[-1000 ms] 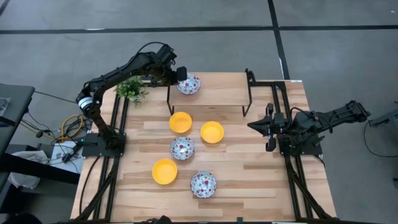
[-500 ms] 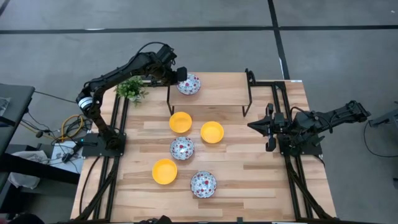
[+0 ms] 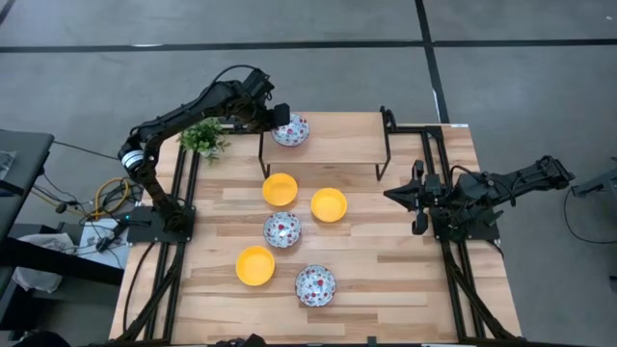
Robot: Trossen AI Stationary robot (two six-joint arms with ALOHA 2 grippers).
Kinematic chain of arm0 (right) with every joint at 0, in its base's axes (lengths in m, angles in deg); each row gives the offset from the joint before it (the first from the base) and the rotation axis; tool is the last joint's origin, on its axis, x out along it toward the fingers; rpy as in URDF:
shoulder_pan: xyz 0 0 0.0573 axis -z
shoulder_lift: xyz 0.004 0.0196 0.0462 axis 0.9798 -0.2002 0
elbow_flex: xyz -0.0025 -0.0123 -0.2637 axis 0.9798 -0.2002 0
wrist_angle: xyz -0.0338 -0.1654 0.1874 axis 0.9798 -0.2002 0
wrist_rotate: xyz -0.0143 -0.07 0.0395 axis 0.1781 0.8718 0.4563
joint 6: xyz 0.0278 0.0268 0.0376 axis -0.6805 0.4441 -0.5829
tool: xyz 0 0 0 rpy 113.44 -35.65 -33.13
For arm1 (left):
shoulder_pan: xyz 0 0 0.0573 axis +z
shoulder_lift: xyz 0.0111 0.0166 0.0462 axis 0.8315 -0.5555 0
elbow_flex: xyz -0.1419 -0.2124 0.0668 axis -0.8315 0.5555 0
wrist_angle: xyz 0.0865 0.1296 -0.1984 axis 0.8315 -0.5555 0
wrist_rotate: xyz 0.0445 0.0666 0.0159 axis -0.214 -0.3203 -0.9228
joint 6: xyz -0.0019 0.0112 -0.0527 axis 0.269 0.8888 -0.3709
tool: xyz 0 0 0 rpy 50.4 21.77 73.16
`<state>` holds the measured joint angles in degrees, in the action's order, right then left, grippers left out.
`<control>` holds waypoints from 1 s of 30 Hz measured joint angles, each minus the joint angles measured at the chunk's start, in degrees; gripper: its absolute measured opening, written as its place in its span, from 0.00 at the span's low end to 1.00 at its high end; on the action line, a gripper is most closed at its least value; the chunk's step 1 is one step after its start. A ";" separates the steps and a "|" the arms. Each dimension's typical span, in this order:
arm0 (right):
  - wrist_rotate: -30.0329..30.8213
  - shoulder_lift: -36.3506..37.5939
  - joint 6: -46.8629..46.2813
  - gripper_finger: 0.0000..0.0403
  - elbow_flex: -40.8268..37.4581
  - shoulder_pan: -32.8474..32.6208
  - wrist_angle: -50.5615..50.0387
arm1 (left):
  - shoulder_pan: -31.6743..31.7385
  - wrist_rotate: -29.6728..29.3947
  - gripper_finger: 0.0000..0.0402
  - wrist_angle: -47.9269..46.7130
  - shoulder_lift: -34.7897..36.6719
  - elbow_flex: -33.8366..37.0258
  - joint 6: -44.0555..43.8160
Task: Pick & Place Mini bowls
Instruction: Put the top right white patterned bowl on the shelf
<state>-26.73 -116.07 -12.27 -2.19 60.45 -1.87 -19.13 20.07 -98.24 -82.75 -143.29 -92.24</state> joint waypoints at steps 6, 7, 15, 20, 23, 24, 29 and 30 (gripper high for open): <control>0.09 0.00 0.00 0.00 0.00 0.00 0.01 | -0.01 -0.07 0.35 0.05 0.00 -0.02 0.99; 0.09 0.00 0.00 0.00 0.00 0.00 0.01 | 0.00 -0.07 0.36 0.07 0.00 -0.02 1.11; 0.11 0.00 0.00 0.00 0.00 0.00 0.01 | -0.04 -0.09 0.41 0.04 0.54 -0.04 1.53; 0.13 0.00 0.00 0.00 0.00 0.00 0.00 | -0.04 0.09 0.42 0.17 0.72 -0.09 1.53; 0.13 0.00 0.00 0.00 0.00 0.00 0.00 | -0.09 0.11 0.43 0.23 0.72 -0.09 1.53; 0.15 0.00 -0.02 0.00 0.00 0.00 0.00 | -0.09 0.11 0.43 0.23 0.72 -0.09 1.53; 0.15 0.00 -0.02 0.00 0.00 0.00 0.00 | -0.07 0.11 0.43 0.26 0.72 -0.09 1.51; 0.15 0.00 -0.02 0.00 0.00 0.00 0.00 | -0.09 0.11 0.43 0.28 0.72 -0.09 1.53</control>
<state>-26.57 -116.07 -12.29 -2.19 60.45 -1.87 -19.22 20.18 -97.96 -82.03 -143.38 -90.71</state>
